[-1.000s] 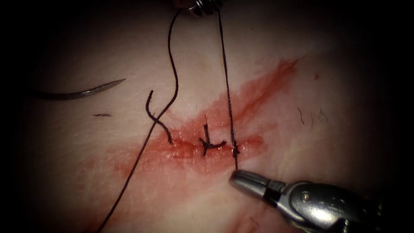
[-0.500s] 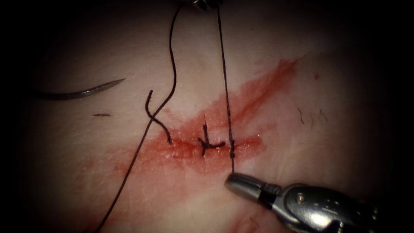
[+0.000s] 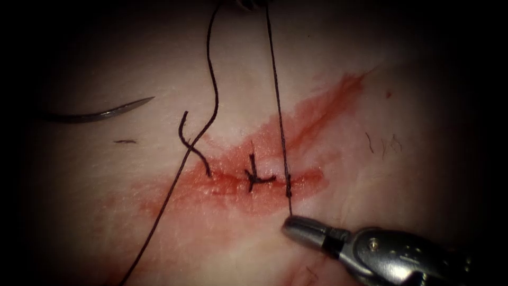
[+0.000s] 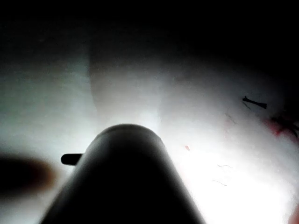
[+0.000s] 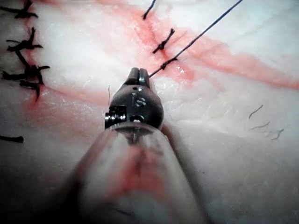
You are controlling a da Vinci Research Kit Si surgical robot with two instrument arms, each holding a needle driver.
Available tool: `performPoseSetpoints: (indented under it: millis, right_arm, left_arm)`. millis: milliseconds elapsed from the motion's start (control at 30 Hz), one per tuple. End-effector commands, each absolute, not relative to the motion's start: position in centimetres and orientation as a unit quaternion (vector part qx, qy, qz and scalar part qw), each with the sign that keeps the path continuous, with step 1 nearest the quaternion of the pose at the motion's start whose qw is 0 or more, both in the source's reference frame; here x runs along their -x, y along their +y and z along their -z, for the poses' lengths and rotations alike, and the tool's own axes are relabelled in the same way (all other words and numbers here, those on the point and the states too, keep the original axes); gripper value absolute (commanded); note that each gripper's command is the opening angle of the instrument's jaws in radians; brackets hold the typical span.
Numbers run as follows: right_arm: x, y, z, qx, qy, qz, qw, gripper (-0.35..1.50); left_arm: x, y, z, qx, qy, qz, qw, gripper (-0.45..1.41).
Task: Wound Closure
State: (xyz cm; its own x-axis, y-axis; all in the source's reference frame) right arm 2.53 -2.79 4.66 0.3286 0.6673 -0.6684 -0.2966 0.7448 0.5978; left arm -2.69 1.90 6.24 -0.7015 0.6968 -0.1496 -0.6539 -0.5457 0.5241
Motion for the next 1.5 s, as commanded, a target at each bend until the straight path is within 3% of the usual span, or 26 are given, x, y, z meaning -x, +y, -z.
performPoseSetpoints:
  millis: [33,733,900,933,967,1000,1100,1200,1300,1367,1400,1433,1500]
  right_arm:
    - [-2.62,-2.8,-4.7,-0.187,0.494,-0.304,0.793,-0.35]
    - [-2.59,-3.0,-4.7,-0.206,0.48,-0.288,0.803,-0.35]
    - [-2.62,-2.7,-4.6,-0.208,0.517,-0.292,0.777,-0.35]
    - [-2.62,-2.7,-4.6,-0.207,0.529,-0.296,0.768,0.04]
    - [-2.62,-2.6,-4.6,-0.207,0.541,-0.298,0.759,0.54]
    - [-2.59,-2.5,-4.5,-0.188,0.583,-0.276,0.74,1.26]
    - [-2.56,-2.3,-4.3,-0.187,0.625,-0.279,0.704,1.33]
    - [-2.53,-2.2,-4.1,-0.187,0.634,-0.278,0.697,1.33]
    - [-2.45,-1.9,-3.8,-0.195,0.65,-0.284,0.677,0.94]
    - [-2.43,-1.8,-3.8,-0.196,0.662,-0.288,0.664,0.89]
    - [-2.4,-1.8,-3.7,-0.194,0.673,-0.291,0.652,0.72]
    - [-2.38,-1.7,-3.7,-0.196,0.677,-0.302,0.642,0.44]
    - [-2.38,-1.6,-3.7,-0.183,0.673,-0.345,0.628,-0.35]
  left_arm:
    - [2.74,2.0,-6.3,-0.037,0.282,-0.878,0.385,-0.45]
    - [2.73,2.0,-6.2,-0.029,0.283,-0.878,0.385,-0.45]
    - [2.74,1.8,-6.3,-0.013,0.265,-0.888,0.375,-0.45]
    - [2.76,1.8,-6.3,-0.011,0.25,-0.894,0.373,-0.45]
    - [2.77,1.7,-6.2,-0.007,0.234,-0.898,0.373,-0.45]
    - [2.81,1.6,-6.2,0.002,0.206,-0.905,0.372,-0.45]
    - [2.84,1.2,-6.0,0.036,0.111,-0.918,0.378,-0.45]
    - [2.83,1.0,-5.8,0.055,0.057,-0.916,0.394,-0.45]
    - [2.82,0.7,-5.5,0.09,-0.003,-0.91,0.404,-0.45]
    - [2.79,0.5,-5.4,0.102,-0.029,-0.905,0.412,-0.45]
    - [2.77,0.4,-5.3,0.112,-0.04,-0.902,0.416,-0.45]
    - [2.75,0.3,-5.2,0.118,-0.046,-0.902,0.412,-0.45]
    - [2.67,0.1,-5.0,0.129,-0.053,-0.9,0.412,-0.45]
